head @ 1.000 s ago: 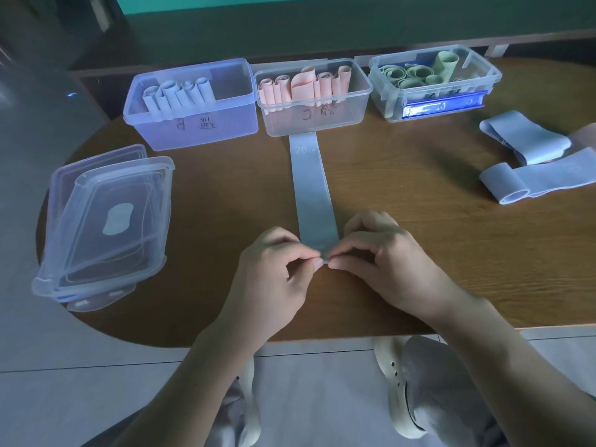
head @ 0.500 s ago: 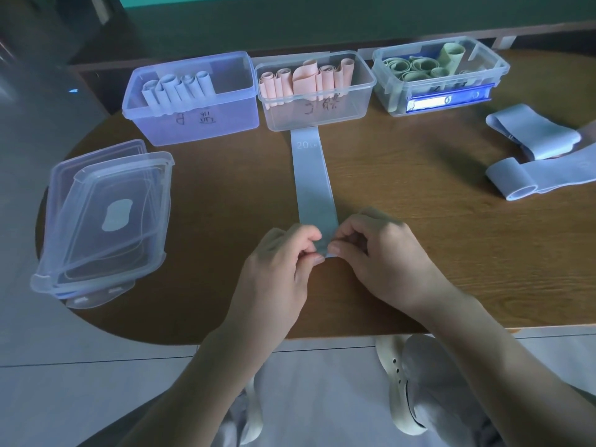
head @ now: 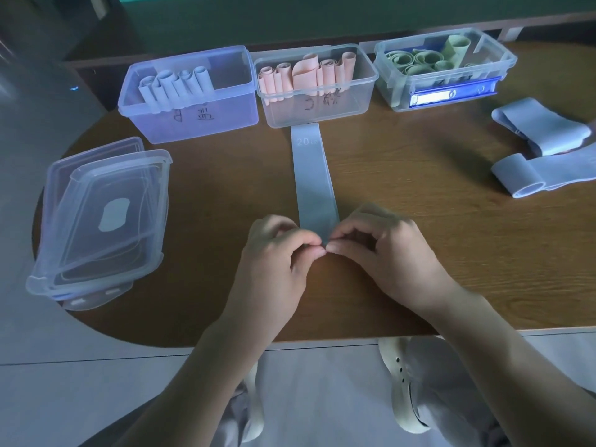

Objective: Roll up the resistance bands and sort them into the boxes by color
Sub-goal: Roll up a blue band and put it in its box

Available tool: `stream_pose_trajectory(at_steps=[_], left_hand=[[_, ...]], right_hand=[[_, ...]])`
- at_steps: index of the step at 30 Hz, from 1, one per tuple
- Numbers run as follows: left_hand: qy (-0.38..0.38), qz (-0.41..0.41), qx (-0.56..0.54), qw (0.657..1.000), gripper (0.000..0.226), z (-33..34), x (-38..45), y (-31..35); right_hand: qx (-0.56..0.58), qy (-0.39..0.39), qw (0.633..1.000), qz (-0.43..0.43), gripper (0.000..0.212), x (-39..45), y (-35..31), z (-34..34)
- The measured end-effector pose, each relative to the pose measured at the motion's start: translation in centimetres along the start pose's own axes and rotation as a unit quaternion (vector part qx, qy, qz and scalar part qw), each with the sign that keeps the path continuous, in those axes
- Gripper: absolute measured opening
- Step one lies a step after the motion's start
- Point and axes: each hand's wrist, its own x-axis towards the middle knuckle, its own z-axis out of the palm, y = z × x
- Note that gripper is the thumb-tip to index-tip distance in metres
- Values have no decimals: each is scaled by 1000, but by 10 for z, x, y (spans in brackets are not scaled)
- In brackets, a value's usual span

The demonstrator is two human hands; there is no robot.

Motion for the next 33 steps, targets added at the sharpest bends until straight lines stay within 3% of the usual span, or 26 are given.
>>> stream_pose_trajectory(at_steps=[8,14,20,24,28,33], left_hand=[[17,-25,-2,1000,19,4,7,-4],[18,40,9,999,5,4,6,-2],[15,41,40,998,9,7,9,-2],[12,12,10,1000,6,7,14,-7],[21,-29,-25,999,8,5,17,-4],[20,21,17,999,3,6,14,-1]], right_hand=[[-11,5,1000,7,2,4,2,2],[-24,6,1000,14,6,8,5,4],[-64,79,995,10,12,10,3,10],[-25,26,998,-46,9,7,4,6],[-14,23,999,-34,6,8,7,7],[-33,35,999,-19,7,12,9,10]])
